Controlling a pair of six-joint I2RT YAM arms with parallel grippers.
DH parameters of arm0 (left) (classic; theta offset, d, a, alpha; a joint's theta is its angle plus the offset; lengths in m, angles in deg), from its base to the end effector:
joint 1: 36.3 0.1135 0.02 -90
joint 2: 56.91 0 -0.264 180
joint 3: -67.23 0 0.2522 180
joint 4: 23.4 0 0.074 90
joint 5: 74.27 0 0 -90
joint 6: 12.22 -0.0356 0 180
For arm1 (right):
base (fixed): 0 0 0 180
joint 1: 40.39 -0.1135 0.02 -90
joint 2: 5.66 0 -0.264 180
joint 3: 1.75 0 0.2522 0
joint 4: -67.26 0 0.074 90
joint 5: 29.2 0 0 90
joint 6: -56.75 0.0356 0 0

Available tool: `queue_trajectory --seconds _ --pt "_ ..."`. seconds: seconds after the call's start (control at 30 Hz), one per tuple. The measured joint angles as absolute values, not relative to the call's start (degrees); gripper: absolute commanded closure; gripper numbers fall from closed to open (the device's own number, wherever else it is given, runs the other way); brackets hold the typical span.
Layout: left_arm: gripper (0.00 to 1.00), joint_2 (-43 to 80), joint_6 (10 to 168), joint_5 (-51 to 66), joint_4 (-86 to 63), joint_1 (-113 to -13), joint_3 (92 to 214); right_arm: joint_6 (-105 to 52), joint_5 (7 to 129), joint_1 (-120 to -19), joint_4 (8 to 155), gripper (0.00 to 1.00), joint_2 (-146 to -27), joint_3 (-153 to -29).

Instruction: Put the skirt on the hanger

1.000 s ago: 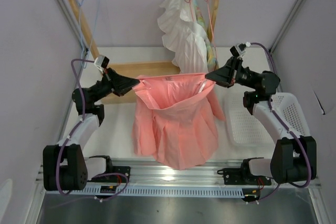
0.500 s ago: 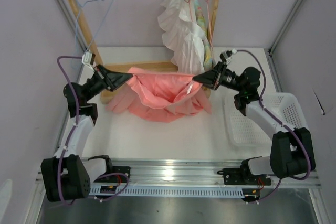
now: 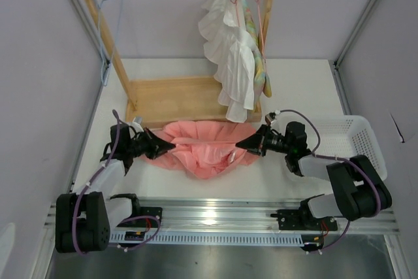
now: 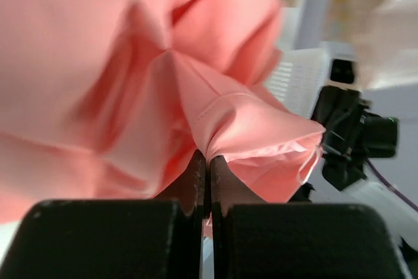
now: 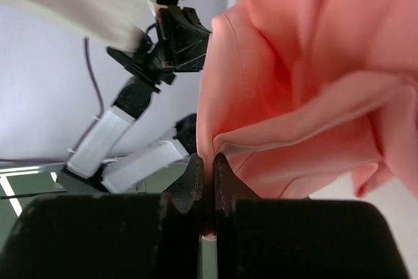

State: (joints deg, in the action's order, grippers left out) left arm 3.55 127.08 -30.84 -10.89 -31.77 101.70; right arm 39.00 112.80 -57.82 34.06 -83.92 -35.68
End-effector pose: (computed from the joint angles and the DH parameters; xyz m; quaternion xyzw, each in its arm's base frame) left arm 0.1950 -0.0105 0.1714 -0.2214 0.8155 -0.4812 0.2334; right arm 0.2213 0.0989 0.1772 0.0724 0.7444 0.6426 0.1661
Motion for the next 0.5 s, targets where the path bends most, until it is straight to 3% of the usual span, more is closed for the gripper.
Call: queue_trajectory --seconds 0.27,0.5 --pt "0.96 6.4 124.4 -17.9 -6.9 -37.0 100.0 29.7 106.9 -61.8 37.7 1.0 -88.6 -34.3" --pt "0.66 6.7 120.7 -8.2 -2.4 -41.7 101.3 24.8 102.8 -63.8 40.9 1.0 -88.9 -34.3"
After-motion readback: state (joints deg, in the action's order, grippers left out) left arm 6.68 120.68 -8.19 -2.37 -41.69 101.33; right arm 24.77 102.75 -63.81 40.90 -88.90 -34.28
